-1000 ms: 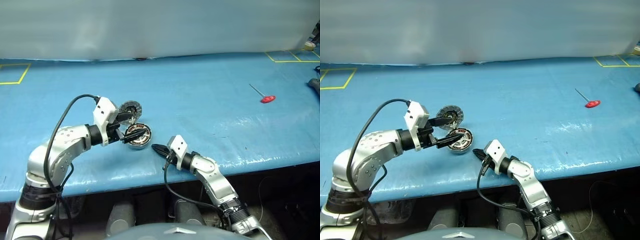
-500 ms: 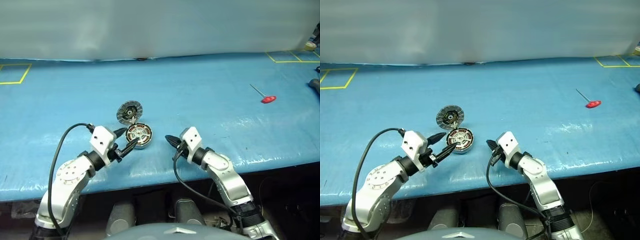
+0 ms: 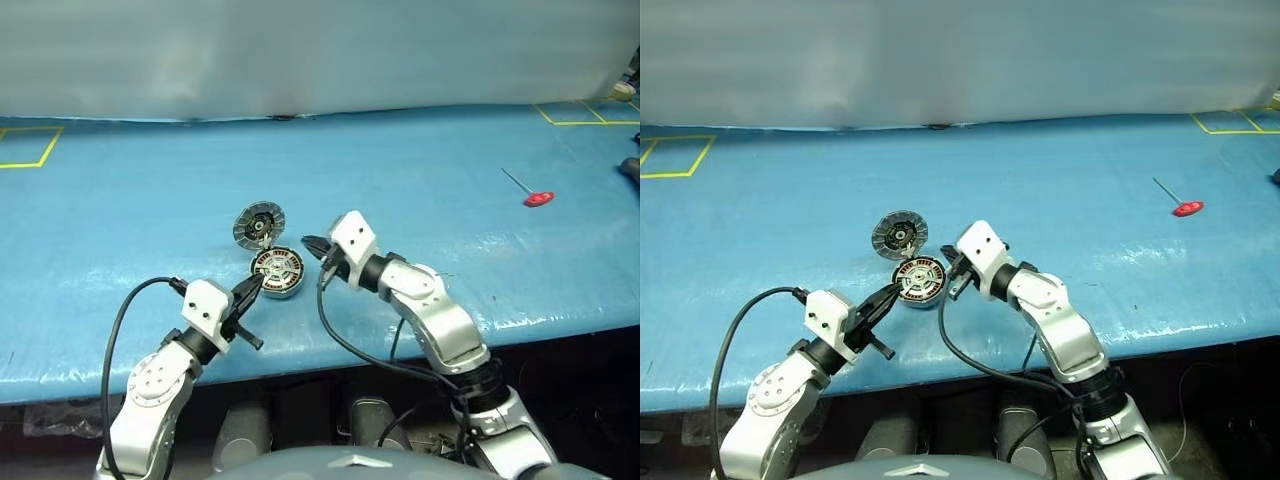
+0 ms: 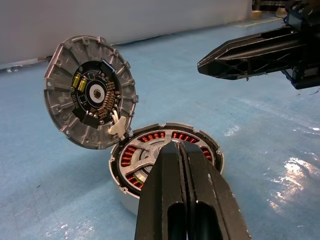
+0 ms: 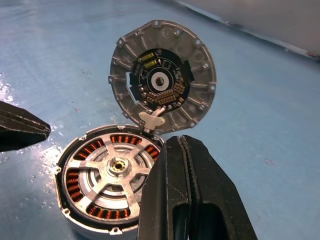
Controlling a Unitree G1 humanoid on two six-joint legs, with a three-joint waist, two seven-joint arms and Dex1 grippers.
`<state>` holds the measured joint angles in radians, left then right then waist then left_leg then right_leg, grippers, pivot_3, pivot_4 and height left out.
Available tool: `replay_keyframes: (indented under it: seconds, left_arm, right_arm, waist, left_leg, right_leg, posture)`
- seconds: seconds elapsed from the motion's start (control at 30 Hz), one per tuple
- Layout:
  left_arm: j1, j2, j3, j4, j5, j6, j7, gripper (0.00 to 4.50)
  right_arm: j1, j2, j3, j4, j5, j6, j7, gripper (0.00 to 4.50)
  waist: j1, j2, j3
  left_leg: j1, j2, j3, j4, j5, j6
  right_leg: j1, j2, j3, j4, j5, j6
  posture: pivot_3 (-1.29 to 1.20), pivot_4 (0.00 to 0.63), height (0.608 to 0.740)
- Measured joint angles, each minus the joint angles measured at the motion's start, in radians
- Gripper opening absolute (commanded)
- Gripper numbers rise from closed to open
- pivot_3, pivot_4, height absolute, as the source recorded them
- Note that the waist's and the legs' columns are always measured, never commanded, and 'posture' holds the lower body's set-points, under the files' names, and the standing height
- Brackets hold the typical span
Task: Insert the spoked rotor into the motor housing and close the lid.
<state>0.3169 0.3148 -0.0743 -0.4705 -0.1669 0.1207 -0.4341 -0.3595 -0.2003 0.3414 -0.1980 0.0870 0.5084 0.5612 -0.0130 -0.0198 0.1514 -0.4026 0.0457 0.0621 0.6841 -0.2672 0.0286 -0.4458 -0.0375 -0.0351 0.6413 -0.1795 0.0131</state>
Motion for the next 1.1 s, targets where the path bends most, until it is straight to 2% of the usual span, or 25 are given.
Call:
replay_keyframes:
  seconds: [0.33, 0.57, 0.8, 1.1]
  left_arm:
    - [0.049, -0.038, -0.012, 0.037, 0.030, -0.094, 0.033, 0.04]
    - [0.065, -0.049, -0.015, 0.037, 0.008, -0.093, 0.024, 0.04]
    - [0.062, -0.052, -0.016, 0.038, -0.004, -0.093, 0.016, 0.04]
    - [0.047, -0.059, -0.016, 0.045, -0.012, -0.093, 0.008, 0.04]
  right_arm:
    - [-0.105, 0.082, 0.079, 0.246, -0.007, -0.003, 0.051, 0.00]
    - [-0.124, 0.099, 0.089, 0.312, -0.018, -0.023, 0.069, 0.00]
    - [-0.132, 0.112, 0.097, 0.326, -0.033, -0.016, 0.071, 0.00]
    - [-0.165, 0.085, 0.081, 0.241, 0.006, 0.012, 0.139, 0.00]
  waist:
    - [0.001, 0.000, 0.000]
    - [-0.003, 0.001, 0.000]
    - [-0.011, 0.002, -0.001]
    - [-0.009, 0.003, 0.000]
  left_leg:
    - [0.000, 0.000, 0.000, 0.000, 0.000, 0.000]
    - [0.001, 0.001, 0.000, 0.000, 0.000, 0.000]
    - [0.006, 0.002, -0.001, -0.001, 0.000, 0.000]
    - [0.000, 0.001, 0.000, -0.002, -0.001, 0.000]
  right_leg:
    - [0.000, -0.001, -0.001, -0.001, 0.000, 0.000]
    - [0.001, -0.001, -0.002, 0.000, 0.000, 0.000]
    - [0.001, -0.001, -0.003, 0.001, -0.001, -0.001]
    - [-0.001, -0.002, -0.003, 0.000, -0.002, -0.002]
  posture:
    - [0.00, 0.150, 0.740]
    - [0.00, 0.150, 0.740]
    - [0.00, 0.150, 0.740]
    - [0.00, 0.150, 0.740]
